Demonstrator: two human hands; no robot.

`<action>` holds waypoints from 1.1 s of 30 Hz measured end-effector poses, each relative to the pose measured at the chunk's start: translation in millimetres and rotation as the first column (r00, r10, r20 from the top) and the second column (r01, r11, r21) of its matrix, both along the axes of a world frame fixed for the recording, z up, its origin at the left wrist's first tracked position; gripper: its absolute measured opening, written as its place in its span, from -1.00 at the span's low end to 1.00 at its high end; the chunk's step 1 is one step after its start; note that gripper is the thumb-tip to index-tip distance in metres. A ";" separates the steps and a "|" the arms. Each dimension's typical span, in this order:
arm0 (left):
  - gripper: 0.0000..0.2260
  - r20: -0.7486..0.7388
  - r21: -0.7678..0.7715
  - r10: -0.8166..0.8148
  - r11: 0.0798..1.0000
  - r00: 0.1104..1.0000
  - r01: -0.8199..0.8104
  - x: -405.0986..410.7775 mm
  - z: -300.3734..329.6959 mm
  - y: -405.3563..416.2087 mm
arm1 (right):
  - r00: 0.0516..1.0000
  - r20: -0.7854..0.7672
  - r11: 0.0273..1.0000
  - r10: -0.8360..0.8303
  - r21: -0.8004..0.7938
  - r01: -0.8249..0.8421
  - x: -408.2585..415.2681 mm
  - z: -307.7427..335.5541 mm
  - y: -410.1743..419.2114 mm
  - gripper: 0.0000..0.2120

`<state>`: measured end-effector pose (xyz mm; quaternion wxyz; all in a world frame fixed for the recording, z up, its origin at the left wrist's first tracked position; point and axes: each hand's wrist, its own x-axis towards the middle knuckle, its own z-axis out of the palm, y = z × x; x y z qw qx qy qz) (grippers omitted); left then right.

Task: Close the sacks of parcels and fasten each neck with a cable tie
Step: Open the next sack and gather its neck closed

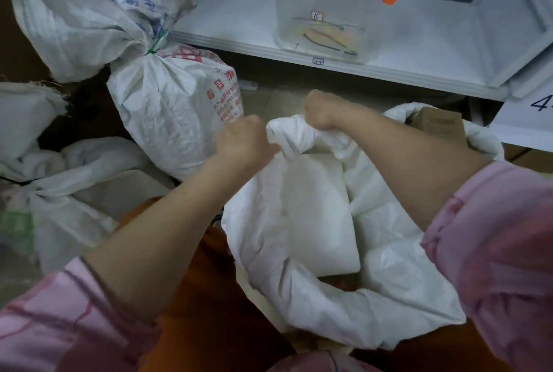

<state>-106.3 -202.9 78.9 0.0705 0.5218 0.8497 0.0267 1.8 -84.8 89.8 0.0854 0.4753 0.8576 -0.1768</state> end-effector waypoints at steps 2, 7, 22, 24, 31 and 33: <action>-0.77 0.002 -0.020 0.028 0.999 1.000 -0.028 -3.5 -10.5 2.2 | 0.999 0.046 0.993 -0.001 -0.115 0.006 0.7 4.7 5.5 -0.73; -0.81 0.810 -0.292 0.388 0.917 0.439 -0.270 -30.8 -23.4 8.6 | 0.994 0.091 0.949 -0.055 -0.304 0.081 20.9 15.7 20.2 -0.76; -0.49 0.193 0.105 -0.347 0.937 0.918 0.332 19.5 -4.9 30.2 | 0.987 -0.025 0.880 -0.161 -0.456 0.132 10.3 19.4 19.6 -0.77; -0.67 0.154 0.096 -0.353 0.935 0.923 0.342 18.4 -8.9 33.0 | 0.984 -0.042 0.912 -0.174 -0.384 0.145 10.9 22.3 15.8 -0.76; -0.68 0.460 -0.054 -0.158 0.977 0.874 0.205 -10.6 -11.3 50.3 | 0.993 -0.113 0.975 -0.039 0.212 0.062 33.0 14.9 -35.5 -0.74; -0.62 0.584 -0.129 -0.101 0.968 0.806 0.215 -23.7 -9.5 51.0 | 0.999 -0.036 0.956 -0.029 0.291 0.038 37.3 -4.8 -47.0 -0.74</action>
